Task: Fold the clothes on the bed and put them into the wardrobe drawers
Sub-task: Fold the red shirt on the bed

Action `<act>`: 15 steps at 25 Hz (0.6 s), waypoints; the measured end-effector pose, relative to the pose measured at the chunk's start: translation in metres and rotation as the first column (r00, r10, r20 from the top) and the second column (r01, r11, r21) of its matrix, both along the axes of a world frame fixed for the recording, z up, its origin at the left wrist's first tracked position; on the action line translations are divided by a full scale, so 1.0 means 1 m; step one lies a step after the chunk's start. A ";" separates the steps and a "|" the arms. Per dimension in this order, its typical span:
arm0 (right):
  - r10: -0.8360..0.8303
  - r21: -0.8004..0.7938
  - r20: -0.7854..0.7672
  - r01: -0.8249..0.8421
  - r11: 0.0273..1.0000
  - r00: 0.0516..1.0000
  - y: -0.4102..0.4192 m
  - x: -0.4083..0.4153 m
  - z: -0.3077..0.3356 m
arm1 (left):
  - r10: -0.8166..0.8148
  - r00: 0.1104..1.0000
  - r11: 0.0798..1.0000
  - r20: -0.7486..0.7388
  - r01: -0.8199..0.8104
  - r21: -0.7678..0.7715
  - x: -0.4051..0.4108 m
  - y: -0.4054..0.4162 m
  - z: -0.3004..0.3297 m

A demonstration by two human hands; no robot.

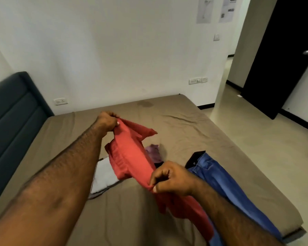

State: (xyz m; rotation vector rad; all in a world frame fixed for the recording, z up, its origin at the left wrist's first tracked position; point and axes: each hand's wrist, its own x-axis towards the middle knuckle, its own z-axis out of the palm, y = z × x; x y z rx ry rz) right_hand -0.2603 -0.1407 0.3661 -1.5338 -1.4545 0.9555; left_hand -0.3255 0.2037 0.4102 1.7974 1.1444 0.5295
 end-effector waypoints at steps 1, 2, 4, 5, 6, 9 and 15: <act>0.008 -0.047 0.019 -0.007 0.999 1.000 0.011 -0.017 -0.015 | 0.006 0.997 0.998 -0.074 -0.002 0.063 -0.016 0.014 -0.016; 0.006 -0.094 0.032 -0.003 0.996 0.999 0.032 -0.045 -0.034 | 0.047 0.984 0.991 -0.175 -0.024 0.128 -0.045 0.038 -0.038; 0.031 -0.176 0.040 -0.023 0.984 0.999 0.072 -0.097 -0.080 | 0.146 0.905 0.971 -0.400 -0.053 0.233 -0.108 0.082 -0.091; 0.068 -0.198 0.050 -0.057 0.978 0.996 0.100 -0.130 -0.105 | 0.190 0.836 0.965 -0.515 -0.064 0.254 -0.142 0.109 -0.124; 0.120 -0.219 0.027 -0.111 0.969 0.992 0.140 -0.175 -0.137 | 0.228 0.760 0.960 -0.609 -0.070 0.272 -0.188 0.140 -0.161; 0.289 -0.225 -0.001 -0.282 0.933 0.957 0.185 -0.253 -0.184 | 0.257 0.632 0.960 -0.731 -0.077 0.271 -0.263 0.152 -0.225; 0.139 -0.407 0.100 -0.087 0.909 0.985 0.217 -0.301 -0.304 | 0.005 0.607 0.992 -0.795 0.100 0.082 -0.371 0.114 -0.346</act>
